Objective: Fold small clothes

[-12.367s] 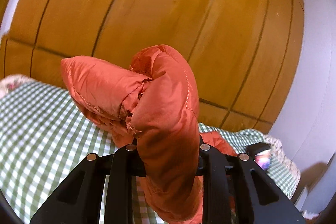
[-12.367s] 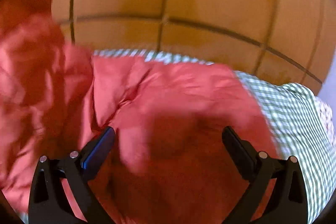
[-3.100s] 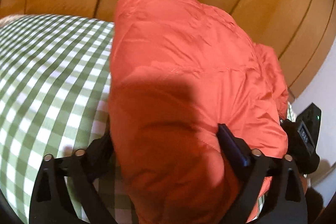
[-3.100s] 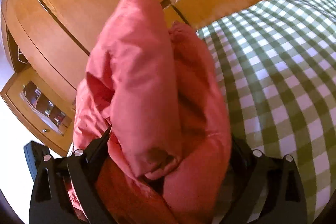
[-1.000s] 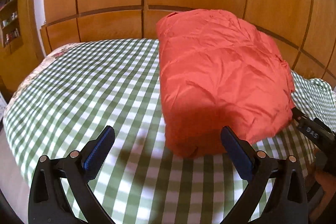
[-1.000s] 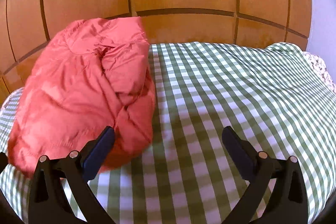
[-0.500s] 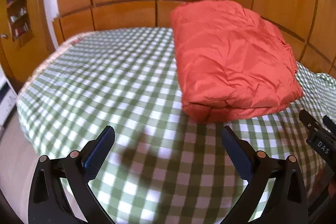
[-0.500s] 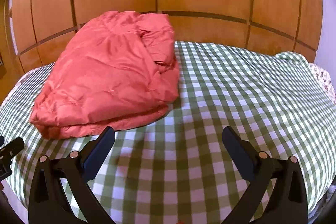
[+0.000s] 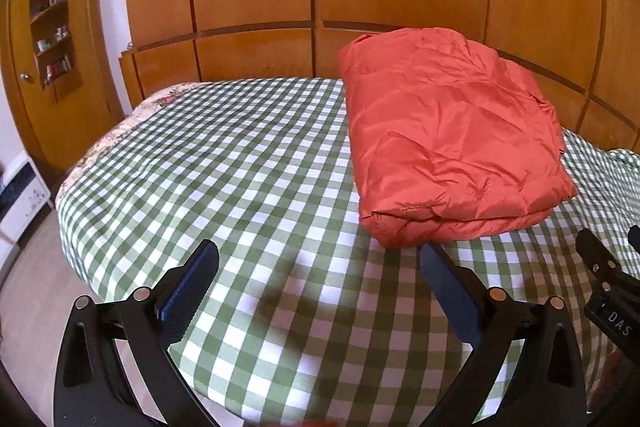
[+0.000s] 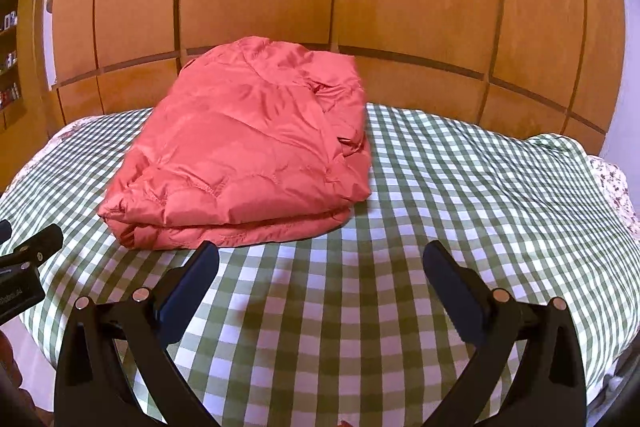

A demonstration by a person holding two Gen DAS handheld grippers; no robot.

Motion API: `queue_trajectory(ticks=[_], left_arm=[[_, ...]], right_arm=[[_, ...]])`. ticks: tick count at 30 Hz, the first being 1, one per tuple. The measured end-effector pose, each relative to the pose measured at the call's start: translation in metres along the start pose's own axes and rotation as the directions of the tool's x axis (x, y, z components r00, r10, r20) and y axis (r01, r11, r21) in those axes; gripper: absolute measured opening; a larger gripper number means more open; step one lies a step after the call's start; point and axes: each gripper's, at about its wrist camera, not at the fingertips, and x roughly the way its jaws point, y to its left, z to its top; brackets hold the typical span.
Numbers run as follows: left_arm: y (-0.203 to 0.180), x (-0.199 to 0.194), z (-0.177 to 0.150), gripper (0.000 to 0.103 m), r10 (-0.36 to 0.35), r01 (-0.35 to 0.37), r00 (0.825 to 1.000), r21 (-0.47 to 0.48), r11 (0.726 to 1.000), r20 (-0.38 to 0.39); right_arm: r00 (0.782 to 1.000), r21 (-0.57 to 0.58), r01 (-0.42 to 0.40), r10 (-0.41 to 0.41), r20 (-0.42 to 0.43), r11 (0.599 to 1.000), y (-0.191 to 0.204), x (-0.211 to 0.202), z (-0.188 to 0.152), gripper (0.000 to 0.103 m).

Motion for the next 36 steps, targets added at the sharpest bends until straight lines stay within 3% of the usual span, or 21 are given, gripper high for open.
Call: queue_trajectory(ticks=[15, 36], left_arm=[[0.0051, -0.0066, 0.0005, 0.100, -0.032, 0.033, 0.999, -0.035, 0.999, 0.035], [-0.0014, -0.0055, -0.0041, 0.100, -0.036, 0.036, 0.999, -0.003, 0.999, 0.029]], right_arm=[[1.000, 0.017, -0.003, 0.002, 0.015, 1.000, -0.0050, -0.0068, -0.0032, 0.101], [1.000, 0.008, -0.014, 0.014, 0.021, 1.000, -0.0035, -0.0076, -0.0032, 0.101]])
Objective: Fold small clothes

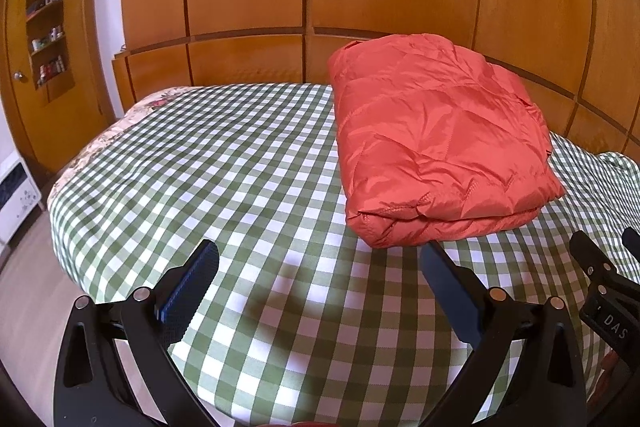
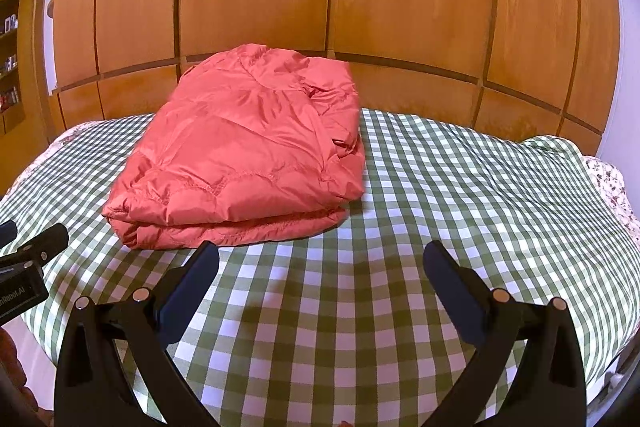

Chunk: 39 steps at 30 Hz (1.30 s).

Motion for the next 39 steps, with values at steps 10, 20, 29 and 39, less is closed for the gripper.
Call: queue_trajectory(ticks=[10, 20, 29, 39], left_arm=[[-0.0016, 0.0018, -0.0020, 0.100, 0.003, -0.003, 1.000, 0.008, 1.000, -0.005], [-0.0051, 0.0040, -0.0028, 0.100, 0.028, -0.028, 0.999, 0.027, 0.999, -0.019], [-0.0058, 0.0056, -0.0046, 0.100, 0.042, -0.041, 0.999, 0.044, 0.998, -0.021], [-0.0050, 0.0068, -0.0054, 0.100, 0.040, -0.039, 0.999, 0.045, 0.998, -0.028]], right_arm=[[1.000, -0.007, -0.007, 0.007, -0.004, 1.000, 0.0027, 0.0007, -0.0013, 0.101], [1.000, -0.006, -0.006, 0.006, -0.001, 1.000, 0.0019, 0.0006, -0.0015, 0.101], [1.000, -0.007, -0.009, 0.009, -0.002, 1.000, 0.0024, 0.0005, -0.0018, 0.101], [1.000, -0.005, -0.012, 0.012, -0.009, 1.000, 0.0031, 0.0020, -0.0010, 0.101]])
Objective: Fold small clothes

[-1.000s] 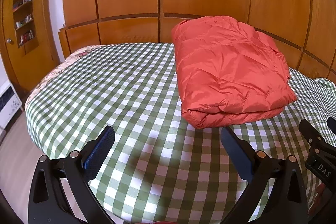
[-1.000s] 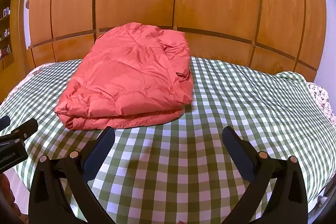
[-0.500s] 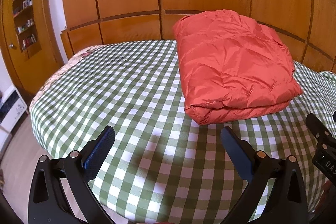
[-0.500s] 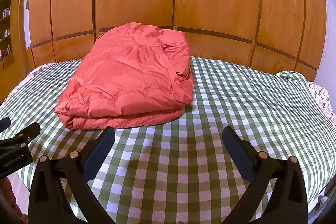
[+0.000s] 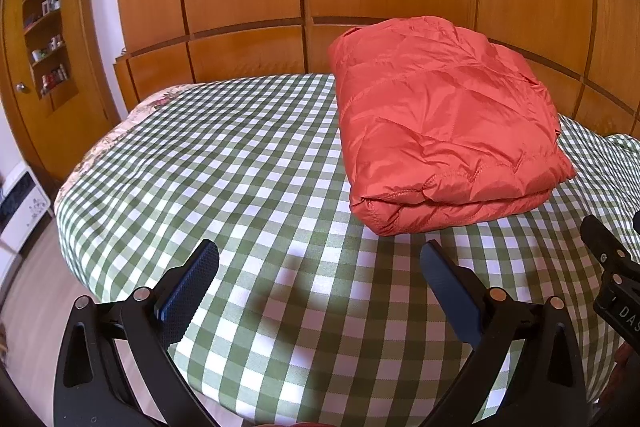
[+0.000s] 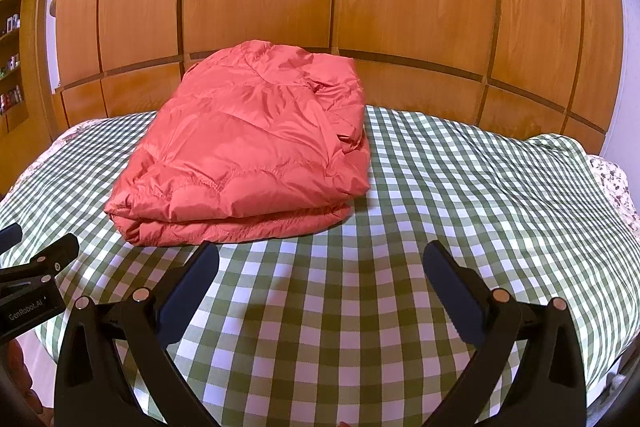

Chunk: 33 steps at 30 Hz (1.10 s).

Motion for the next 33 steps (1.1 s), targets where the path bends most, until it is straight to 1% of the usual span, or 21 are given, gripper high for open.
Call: queue_trajectory(ticks=[5, 13, 17, 21, 24, 26, 29, 32, 33], left_arm=[[0.000, 0.000, 0.000, 0.100, -0.003, 0.003, 1.000, 0.003, 1.000, 0.000], [-0.004, -0.001, -0.001, 0.100, -0.036, 0.036, 0.999, 0.020, 0.999, 0.006], [-0.004, 0.001, -0.001, 0.100, -0.048, 0.048, 0.999, 0.025, 0.999, -0.015], [-0.003, 0.004, -0.003, 0.100, -0.029, 0.029, 0.999, 0.011, 1.000, -0.026], [-0.002, 0.008, -0.004, 0.100, -0.038, 0.039, 0.998, 0.007, 0.999, -0.047], [-0.001, 0.012, -0.004, 0.100, -0.041, 0.041, 0.997, 0.005, 0.999, -0.066], [0.002, 0.022, -0.003, 0.100, -0.054, 0.054, 0.992, -0.002, 0.999, -0.118], [0.009, 0.031, -0.002, 0.100, -0.050, 0.048, 0.989, -0.020, 0.999, -0.139], [0.014, 0.036, 0.000, 0.100, -0.060, 0.056, 0.986, -0.031, 0.998, -0.157]], right_arm=[[1.000, 0.001, 0.000, 0.000, 0.001, 1.000, -0.001, 0.000, 0.000, 0.101], [1.000, 0.001, -0.004, 0.004, -0.008, 1.000, 0.001, 0.002, -0.001, 0.101], [1.000, 0.003, -0.005, 0.005, -0.012, 1.000, 0.002, 0.003, -0.002, 0.101], [1.000, 0.011, -0.006, 0.006, -0.025, 1.000, 0.000, 0.007, -0.004, 0.101], [0.999, 0.017, -0.004, 0.005, -0.036, 1.000, -0.002, 0.010, -0.005, 0.101], [0.999, 0.021, 0.000, 0.001, -0.043, 1.000, -0.006, 0.013, -0.006, 0.101], [0.997, 0.049, 0.005, -0.001, -0.071, 0.999, -0.017, 0.023, -0.005, 0.101], [0.992, 0.080, 0.042, -0.032, -0.124, 0.996, -0.041, 0.046, 0.001, 0.101], [0.988, 0.086, 0.070, -0.057, -0.146, 0.994, -0.058, 0.060, 0.005, 0.101]])
